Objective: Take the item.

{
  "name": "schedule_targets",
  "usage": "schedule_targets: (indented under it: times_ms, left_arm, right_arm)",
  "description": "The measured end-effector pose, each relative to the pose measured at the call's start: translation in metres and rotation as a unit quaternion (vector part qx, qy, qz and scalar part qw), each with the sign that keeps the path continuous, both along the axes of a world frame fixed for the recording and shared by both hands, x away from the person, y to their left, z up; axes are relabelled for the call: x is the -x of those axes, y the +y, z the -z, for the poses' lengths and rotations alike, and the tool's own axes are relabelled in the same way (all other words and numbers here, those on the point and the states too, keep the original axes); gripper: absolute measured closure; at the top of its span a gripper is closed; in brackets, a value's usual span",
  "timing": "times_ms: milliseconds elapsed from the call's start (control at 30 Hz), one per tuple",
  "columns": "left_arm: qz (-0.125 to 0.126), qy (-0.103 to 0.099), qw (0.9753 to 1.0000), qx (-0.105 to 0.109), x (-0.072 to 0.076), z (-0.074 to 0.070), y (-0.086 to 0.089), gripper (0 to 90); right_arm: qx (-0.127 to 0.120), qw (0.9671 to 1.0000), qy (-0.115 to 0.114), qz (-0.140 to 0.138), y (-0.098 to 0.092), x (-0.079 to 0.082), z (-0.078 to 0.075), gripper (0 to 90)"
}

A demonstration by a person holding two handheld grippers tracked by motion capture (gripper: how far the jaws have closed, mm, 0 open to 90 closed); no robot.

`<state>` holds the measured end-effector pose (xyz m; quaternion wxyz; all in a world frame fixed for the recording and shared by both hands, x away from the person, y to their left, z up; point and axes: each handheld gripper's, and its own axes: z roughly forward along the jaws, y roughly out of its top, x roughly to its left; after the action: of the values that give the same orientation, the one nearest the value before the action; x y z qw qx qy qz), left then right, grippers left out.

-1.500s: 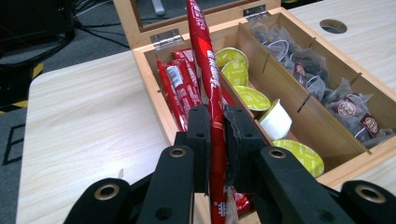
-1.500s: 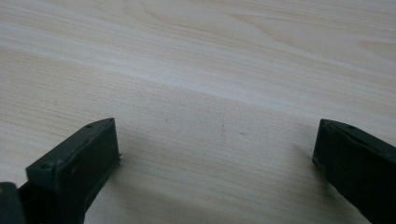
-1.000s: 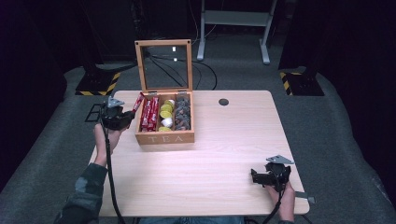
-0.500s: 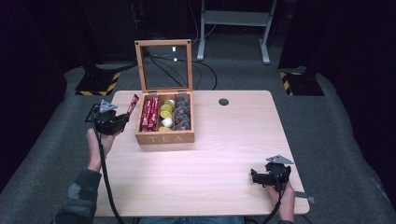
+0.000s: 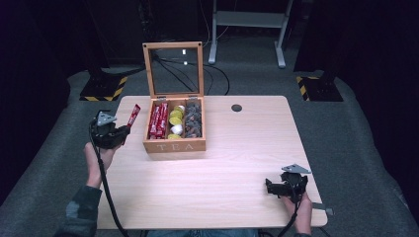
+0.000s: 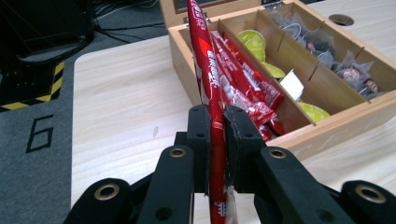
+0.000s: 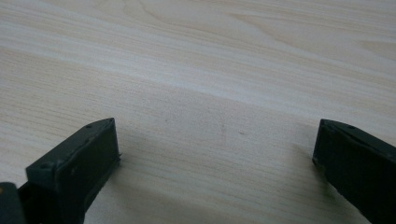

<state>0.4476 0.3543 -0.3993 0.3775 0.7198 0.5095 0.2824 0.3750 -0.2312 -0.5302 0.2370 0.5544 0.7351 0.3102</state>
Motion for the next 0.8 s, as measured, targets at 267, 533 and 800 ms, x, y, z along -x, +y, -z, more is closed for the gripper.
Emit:
schedule_targets:
  times_ms: [267, 533, 800]
  left_arm:
    - [-0.008, 0.003, 1.0, 0.003, 0.008, 0.007, 0.008, 80.4]
    - [-0.017, 0.012, 0.9998, 0.007, 0.015, 0.018, 0.017, 80.4]
    - [-0.029, 0.017, 0.9994, 0.009, 0.02, 0.031, 0.024, 80.4]
  right_arm:
    - [0.0, 1.0, 0.0, 0.0, 0.0, 0.0, 0.0, 0.0]
    - [-0.001, 1.0, 0.0, 0.001, 0.0, 0.0, 0.0, 0.0]
    - [0.001, 1.0, 0.0, -0.001, 0.0, 0.0, 0.0, 0.0]
